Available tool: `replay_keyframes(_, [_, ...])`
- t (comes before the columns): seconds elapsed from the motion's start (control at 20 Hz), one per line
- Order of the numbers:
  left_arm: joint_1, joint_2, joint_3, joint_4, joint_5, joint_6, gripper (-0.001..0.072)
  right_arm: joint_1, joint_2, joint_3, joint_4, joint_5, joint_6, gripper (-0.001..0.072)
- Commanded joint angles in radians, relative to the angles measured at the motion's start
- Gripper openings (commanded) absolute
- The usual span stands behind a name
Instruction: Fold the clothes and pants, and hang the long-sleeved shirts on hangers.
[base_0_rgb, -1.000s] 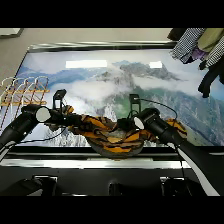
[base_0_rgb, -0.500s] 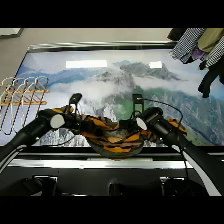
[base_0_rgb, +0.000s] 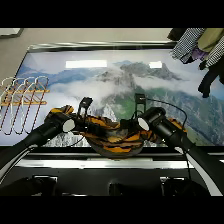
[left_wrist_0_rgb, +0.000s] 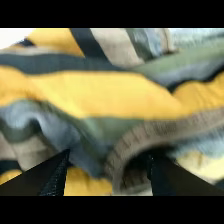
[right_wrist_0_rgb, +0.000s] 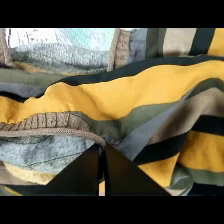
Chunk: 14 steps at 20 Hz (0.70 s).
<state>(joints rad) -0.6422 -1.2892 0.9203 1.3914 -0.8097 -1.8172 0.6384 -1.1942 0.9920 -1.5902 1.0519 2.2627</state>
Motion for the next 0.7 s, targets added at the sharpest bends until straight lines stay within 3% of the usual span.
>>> replay_keyframes(0.0, [0.000, -0.053, 0.002, 0.027, 0.080, -0.029, 0.0409, 0.001, 0.011, 0.002, 0.015, 0.023, 0.008, 0.0028])
replay_keyframes(0.05, [0.001, -0.065, 0.005, 0.026, 0.074, -0.039, 0.0110, 0.001, 0.016, 0.002, 0.015, 0.031, 0.008, 0.0028])
replay_keyframes(0.1, [0.004, -0.065, 0.014, 0.026, 0.066, -0.040, 0.0028, 0.000, 0.026, 0.003, 0.013, 0.040, 0.013, 0.0028])
replay_keyframes(0.3, [0.068, -0.032, 0.235, 0.027, -0.175, 0.003, 0.0027, 0.000, 0.035, 0.128, -0.159, 0.152, 0.082, 0.0027])
replay_keyframes(0.5, [0.118, -0.022, 0.624, 0.027, -0.460, 0.058, 0.0028, 0.000, 0.035, 0.420, -0.267, 0.284, 0.027, 0.0027])
replay_keyframes(0.65, [0.117, -0.022, 0.879, 0.027, -0.573, 0.058, 0.0027, 0.000, 0.035, 0.665, -0.282, 0.373, -0.041, 0.0027])
